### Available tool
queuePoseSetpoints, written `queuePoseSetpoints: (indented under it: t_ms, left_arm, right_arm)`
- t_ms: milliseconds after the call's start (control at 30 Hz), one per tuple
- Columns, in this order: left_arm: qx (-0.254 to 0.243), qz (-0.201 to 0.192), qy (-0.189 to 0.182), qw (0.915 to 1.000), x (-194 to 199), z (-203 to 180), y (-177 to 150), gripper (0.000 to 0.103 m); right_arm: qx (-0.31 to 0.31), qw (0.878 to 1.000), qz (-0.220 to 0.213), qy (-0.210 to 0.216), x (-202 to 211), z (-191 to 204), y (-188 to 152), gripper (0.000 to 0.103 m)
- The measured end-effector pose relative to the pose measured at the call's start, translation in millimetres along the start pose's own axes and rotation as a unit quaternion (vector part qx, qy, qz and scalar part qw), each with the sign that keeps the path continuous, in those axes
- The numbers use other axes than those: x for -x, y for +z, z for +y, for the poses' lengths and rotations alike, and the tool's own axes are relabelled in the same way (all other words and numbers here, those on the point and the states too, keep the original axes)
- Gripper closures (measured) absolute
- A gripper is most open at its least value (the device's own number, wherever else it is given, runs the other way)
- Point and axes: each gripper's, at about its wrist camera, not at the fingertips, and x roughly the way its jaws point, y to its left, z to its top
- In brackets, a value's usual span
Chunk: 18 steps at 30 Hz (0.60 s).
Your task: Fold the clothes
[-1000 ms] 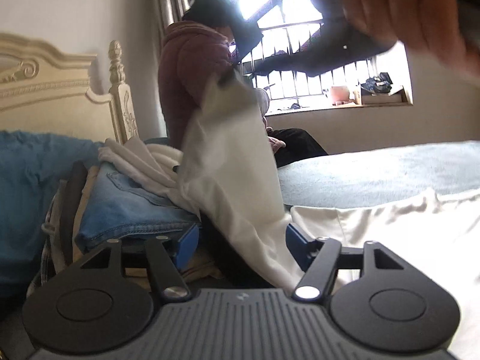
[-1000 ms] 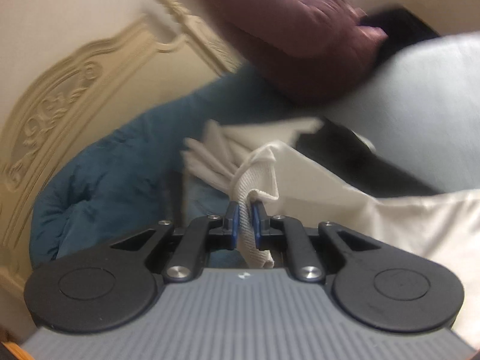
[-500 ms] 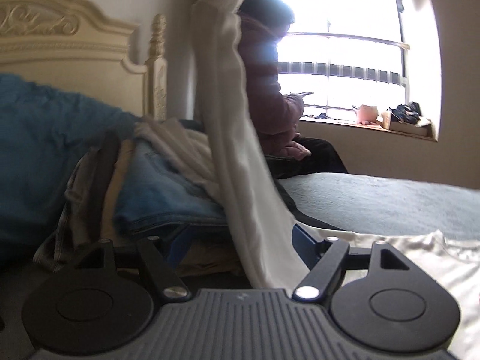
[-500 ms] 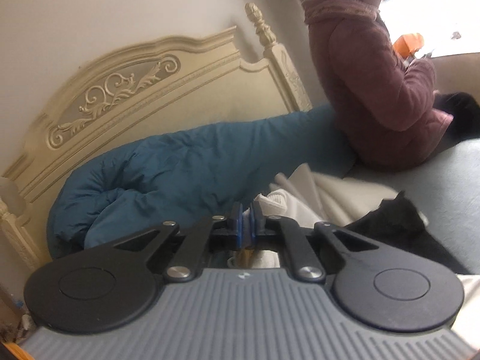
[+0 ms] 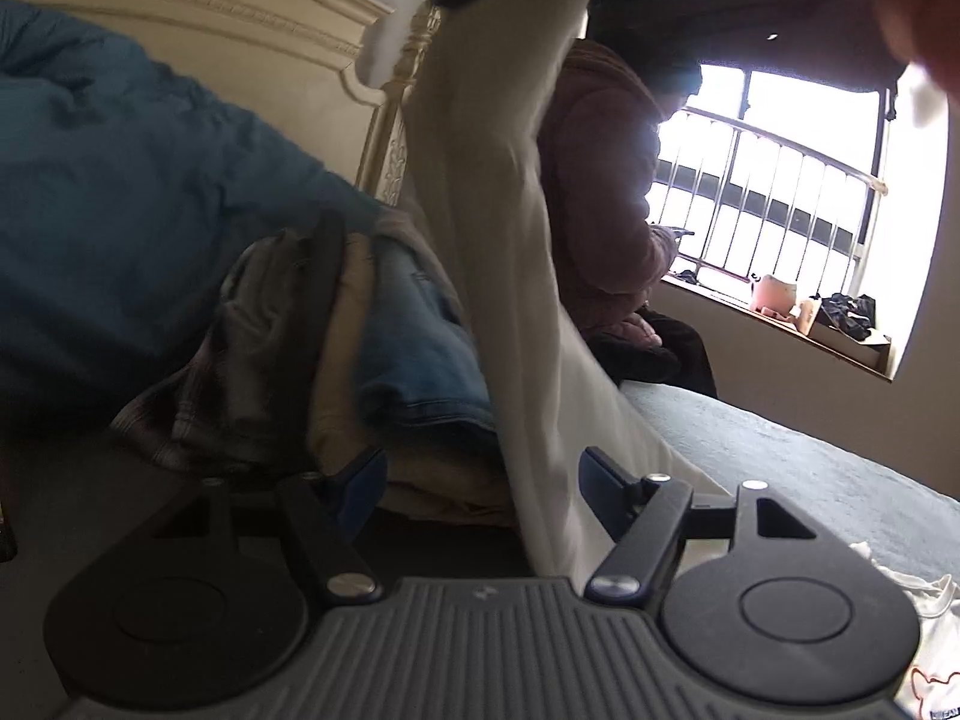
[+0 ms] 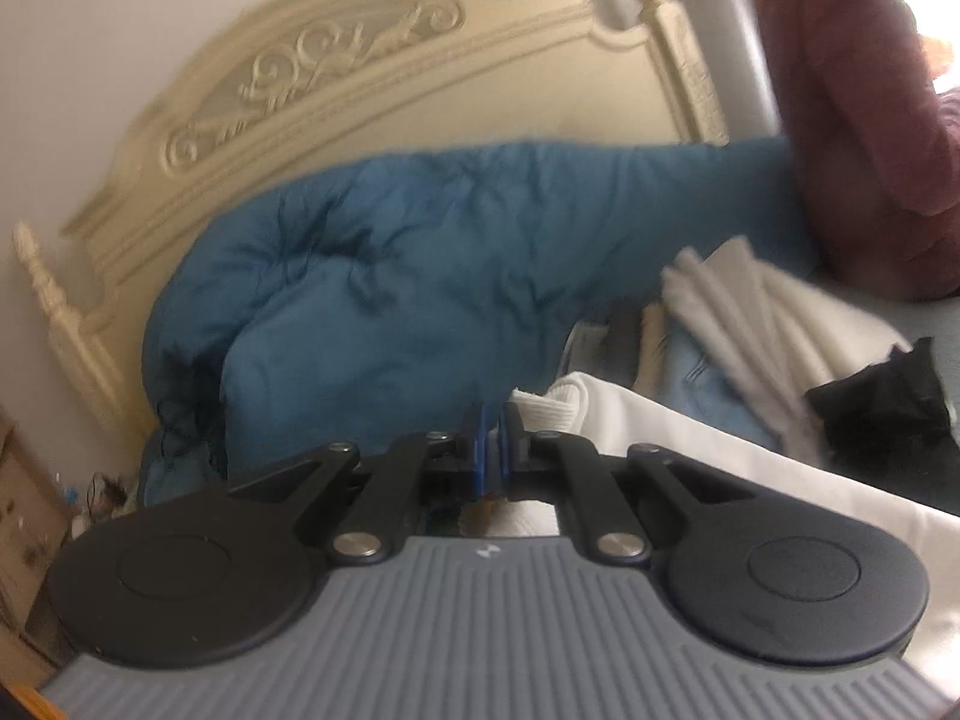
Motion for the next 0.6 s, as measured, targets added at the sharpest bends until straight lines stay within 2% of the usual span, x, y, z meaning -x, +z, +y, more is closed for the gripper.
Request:
queuePoseSetpoints:
  t_ms: [200,300,433,500,567,600]
  left_arm:
    - [0.038,0.031,0.019,0.9986,-20,16,1,0.034]
    - [0.056,0.049,0.035,0.9966,-28,29,-2,0.038]
    - [0.081,0.064,0.051,0.9934,-34,48,-6,0.054]
    - [0.084,0.064,0.053,0.993,-34,53,-5,0.06]
    - [0.084,0.063,0.053,0.993,-33,57,-4,0.071]
    - [0.084,0.062,0.054,0.993,-33,59,-4,0.073]
  right_arm:
    - [0.0,0.999,0.047,-0.006,-53,-8,-15,0.103]
    - [-0.023,0.998,0.05,-0.013,-59,-17,-22,0.102]
    - [-0.064,0.997,0.029,-0.027,-34,-44,-26,0.101]
    - [-0.079,0.995,0.022,-0.049,-14,-60,-29,0.1]
    - [-0.093,0.993,0.021,-0.072,9,-75,-35,0.1]
    - [-0.1,0.991,0.021,-0.083,22,-82,-40,0.1]
